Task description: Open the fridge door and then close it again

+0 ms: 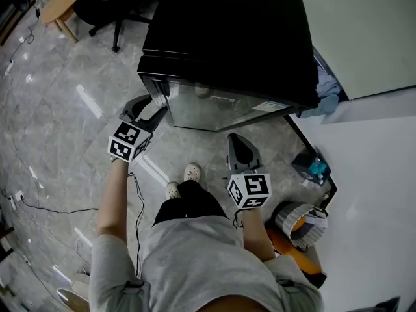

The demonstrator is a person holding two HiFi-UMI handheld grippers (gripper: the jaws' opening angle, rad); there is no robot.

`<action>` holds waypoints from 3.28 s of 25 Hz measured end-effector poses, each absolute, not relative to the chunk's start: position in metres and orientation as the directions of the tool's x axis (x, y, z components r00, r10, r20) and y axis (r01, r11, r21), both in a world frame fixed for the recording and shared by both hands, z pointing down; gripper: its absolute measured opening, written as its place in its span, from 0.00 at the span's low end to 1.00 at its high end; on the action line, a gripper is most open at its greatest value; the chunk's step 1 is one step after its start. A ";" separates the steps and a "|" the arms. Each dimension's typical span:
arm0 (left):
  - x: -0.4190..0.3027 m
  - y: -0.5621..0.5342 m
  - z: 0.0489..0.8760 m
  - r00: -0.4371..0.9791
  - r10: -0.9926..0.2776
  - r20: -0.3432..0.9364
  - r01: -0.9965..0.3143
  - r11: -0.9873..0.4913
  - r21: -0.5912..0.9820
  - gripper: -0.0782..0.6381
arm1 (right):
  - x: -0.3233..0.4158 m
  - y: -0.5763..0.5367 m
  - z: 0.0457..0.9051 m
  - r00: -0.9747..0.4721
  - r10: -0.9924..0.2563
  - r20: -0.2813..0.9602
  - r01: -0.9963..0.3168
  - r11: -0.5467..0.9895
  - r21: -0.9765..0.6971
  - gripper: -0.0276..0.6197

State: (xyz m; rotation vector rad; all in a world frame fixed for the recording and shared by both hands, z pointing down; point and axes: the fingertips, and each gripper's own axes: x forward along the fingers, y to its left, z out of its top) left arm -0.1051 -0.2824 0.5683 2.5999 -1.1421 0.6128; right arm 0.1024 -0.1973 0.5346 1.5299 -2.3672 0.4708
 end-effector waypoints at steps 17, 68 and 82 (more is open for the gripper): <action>-0.111 -0.285 0.568 0.550 -0.669 0.500 -0.800 -0.594 0.085 0.31 | 0.103 -0.195 0.531 -0.409 -0.821 0.398 -0.910 0.397 -0.118 0.08; -0.068 -0.099 0.564 0.540 -0.678 0.499 -0.816 -0.567 0.113 0.24 | 0.107 -0.113 0.493 -0.362 -0.879 0.311 -0.932 0.346 -0.105 0.08; -0.080 -0.118 0.565 0.505 -0.688 0.521 -0.835 -0.543 0.092 0.23 | 0.105 -0.119 0.495 -0.376 -0.873 0.310 -0.926 0.360 -0.110 0.08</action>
